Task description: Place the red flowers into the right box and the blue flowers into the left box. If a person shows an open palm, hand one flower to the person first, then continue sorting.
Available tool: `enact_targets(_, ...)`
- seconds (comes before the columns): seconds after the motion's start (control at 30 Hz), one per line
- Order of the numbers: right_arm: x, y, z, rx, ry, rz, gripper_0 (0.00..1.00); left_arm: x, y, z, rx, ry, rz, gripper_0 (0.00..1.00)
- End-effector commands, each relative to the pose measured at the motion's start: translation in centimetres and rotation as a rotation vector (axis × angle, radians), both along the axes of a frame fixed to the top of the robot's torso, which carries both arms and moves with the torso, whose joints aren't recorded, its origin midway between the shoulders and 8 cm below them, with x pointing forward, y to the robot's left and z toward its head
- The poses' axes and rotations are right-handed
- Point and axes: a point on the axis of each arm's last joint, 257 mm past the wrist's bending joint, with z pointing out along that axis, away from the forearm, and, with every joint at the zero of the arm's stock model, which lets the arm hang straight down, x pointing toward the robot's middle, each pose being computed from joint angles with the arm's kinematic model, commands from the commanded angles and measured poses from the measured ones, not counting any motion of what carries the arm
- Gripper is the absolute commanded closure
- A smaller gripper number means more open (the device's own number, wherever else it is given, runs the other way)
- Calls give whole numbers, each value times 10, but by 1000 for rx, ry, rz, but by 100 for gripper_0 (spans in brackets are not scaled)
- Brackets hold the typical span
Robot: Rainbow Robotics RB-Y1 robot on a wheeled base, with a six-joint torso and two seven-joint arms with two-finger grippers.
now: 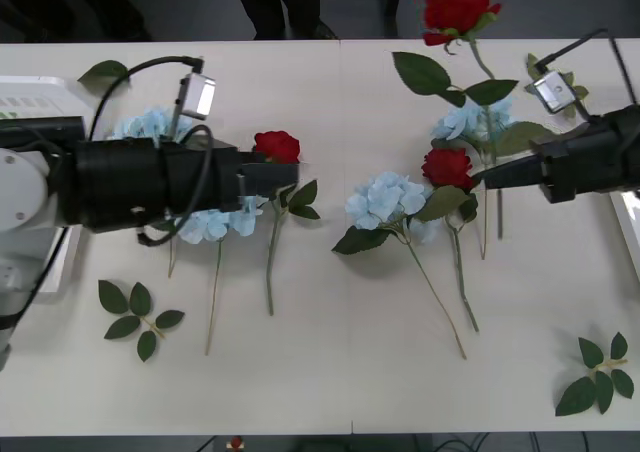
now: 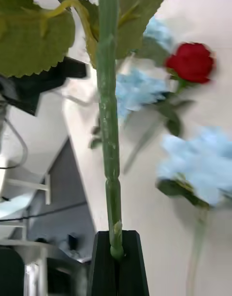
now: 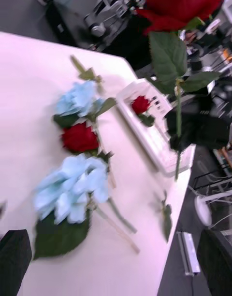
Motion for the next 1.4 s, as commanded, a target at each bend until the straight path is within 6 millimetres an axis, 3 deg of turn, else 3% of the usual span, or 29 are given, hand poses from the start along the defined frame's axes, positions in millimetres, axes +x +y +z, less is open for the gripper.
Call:
enact_targets(0.03,17,-70,5,-184,-28,-150,100,7,59,-8,140,38,78,0)
enact_targets(0.07,19,-80,5,-211,-29,-170,100,9,69,-11,159,52,98,0)
enact_targets(0.3,20,-220,7,-554,-9,-430,100,37,186,-45,378,243,446,0)
enact_targets(0.37,18,-245,8,-600,2,-480,100,42,206,-51,400,288,537,0)
enact_targets(0.43,13,-283,6,-657,32,-567,100,49,236,-60,441,342,672,0)
enact_targets(0.47,13,-291,5,-667,38,-587,100,49,241,-63,448,356,701,0)
enact_targets(0.5,10,-314,3,-693,60,-641,100,52,255,-66,461,385,776,0)
enact_targets(0.57,7,-341,1,-730,80,-708,100,54,269,-69,477,411,853,0)
enact_targets(0.63,5,-369,-2,-777,93,-776,100,58,275,-69,473,431,916,0)
enact_targets(0.67,5,-369,-2,-777,93,-776,100,58,275,-69,473,431,916,0)
enact_targets(0.7,3,-399,-7,-831,105,-856,100,64,281,-71,469,448,978,0)
enact_targets(0.77,1,-420,-12,-868,112,-914,100,72,284,-73,480,441,1015,0)
enact_targets(0.9,2,-448,-28,-910,127,-1005,100,94,280,-80,472,406,1040,0)
enact_targets(1.03,6,-461,-45,-917,135,-1070,100,112,270,-90,468,366,1031,0)
enact_targets(1.2,12,-468,-58,-922,130,-1120,100,112,263,-92,470,363,1010,0)
enact_targets(1.4,20,-463,-52,-915,91,-1095,100,112,260,-93,479,359,998,0)
